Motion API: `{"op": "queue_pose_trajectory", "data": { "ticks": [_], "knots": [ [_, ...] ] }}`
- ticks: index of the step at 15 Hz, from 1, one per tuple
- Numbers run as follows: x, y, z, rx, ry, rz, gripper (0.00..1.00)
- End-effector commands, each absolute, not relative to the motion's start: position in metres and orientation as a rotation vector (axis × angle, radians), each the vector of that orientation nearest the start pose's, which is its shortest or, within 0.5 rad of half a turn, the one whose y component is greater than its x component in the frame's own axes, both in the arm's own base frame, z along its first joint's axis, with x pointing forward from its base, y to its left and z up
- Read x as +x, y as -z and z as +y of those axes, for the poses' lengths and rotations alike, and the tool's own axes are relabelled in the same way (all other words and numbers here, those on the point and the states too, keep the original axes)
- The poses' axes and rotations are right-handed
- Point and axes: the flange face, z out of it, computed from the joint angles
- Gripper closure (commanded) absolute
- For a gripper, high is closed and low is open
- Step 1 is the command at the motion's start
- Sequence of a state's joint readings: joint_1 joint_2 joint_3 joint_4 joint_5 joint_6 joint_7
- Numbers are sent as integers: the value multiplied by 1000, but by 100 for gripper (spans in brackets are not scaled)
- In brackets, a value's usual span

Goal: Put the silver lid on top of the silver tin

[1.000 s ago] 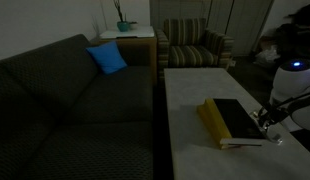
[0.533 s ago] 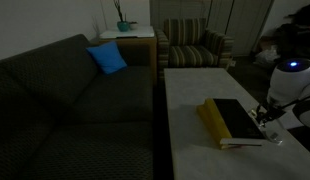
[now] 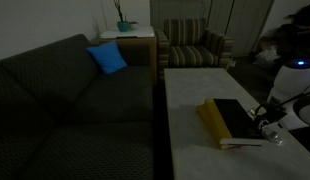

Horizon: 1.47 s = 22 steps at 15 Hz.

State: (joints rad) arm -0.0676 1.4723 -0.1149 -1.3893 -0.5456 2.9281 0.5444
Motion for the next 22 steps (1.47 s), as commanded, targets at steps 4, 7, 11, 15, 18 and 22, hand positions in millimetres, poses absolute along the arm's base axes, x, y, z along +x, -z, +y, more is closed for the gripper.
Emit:
{"op": "queue_pose_trajectory", "data": {
  "ticks": [4,7,11,15,18,22],
  "knots": [
    [586,174,-96,-3230,-77,101,0],
    [586,175,-97,-3187,-146,59,0],
    [584,176,-100,-3158,-234,68,0],
    [584,175,-102,-3129,-323,137,34],
    [587,172,-100,-3111,-324,191,55],
    [586,173,-103,-3110,-321,250,56]
  ]
}}
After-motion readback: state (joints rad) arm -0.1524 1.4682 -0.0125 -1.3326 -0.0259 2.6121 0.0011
